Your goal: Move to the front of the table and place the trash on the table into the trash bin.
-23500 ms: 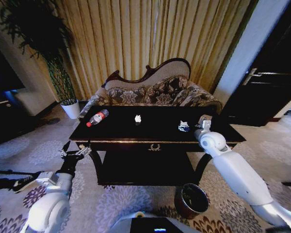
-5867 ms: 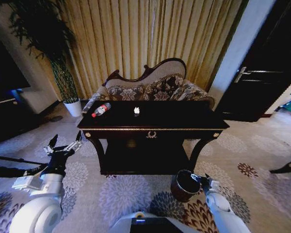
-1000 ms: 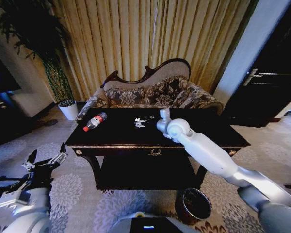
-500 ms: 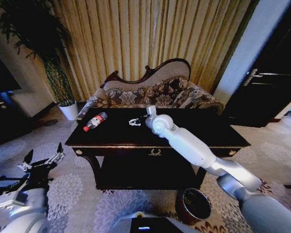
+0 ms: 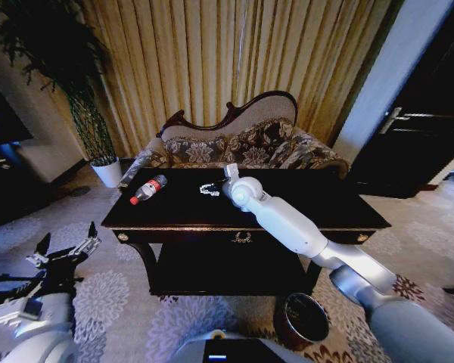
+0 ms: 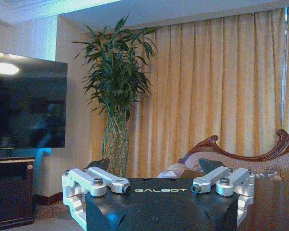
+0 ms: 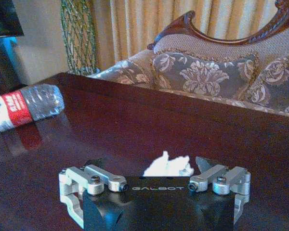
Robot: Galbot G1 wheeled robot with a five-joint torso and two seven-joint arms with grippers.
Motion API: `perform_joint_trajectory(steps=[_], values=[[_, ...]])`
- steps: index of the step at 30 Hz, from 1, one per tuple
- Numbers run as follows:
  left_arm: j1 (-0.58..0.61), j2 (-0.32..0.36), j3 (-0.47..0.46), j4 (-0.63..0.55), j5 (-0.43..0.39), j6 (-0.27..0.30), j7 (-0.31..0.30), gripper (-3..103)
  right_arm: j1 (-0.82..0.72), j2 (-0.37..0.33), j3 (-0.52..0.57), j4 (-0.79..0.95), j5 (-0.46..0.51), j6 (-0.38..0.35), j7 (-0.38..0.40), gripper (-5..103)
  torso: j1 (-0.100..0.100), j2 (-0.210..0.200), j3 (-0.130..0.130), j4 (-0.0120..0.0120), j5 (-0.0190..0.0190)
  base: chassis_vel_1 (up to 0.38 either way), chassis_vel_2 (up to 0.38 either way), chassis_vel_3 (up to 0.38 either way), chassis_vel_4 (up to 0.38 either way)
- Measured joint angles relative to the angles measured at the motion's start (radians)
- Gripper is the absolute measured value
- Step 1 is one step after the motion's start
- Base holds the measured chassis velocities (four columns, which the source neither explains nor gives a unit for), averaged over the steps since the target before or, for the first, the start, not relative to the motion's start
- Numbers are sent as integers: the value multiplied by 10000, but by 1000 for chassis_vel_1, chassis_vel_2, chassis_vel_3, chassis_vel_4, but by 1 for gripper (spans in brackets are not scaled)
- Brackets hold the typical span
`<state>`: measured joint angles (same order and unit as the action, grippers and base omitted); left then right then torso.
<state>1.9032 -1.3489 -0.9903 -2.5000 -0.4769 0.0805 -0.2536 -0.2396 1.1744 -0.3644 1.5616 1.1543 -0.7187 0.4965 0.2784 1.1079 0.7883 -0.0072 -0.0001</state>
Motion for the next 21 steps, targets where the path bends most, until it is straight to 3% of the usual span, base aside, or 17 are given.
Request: perform_joint_trajectory(steps=[20,21], values=[[-8,-4,-21,0,-29,-18,4,100,-387,-190,132,-162,-517,23,-256,101,0,0,0,0,0,0,0,0,0],[-8,-5,-16,0,-32,-18,-3,100,-403,-195,135,-151,-547,25,-266,97,-1,1,0,0,0,0,0,0,0]])
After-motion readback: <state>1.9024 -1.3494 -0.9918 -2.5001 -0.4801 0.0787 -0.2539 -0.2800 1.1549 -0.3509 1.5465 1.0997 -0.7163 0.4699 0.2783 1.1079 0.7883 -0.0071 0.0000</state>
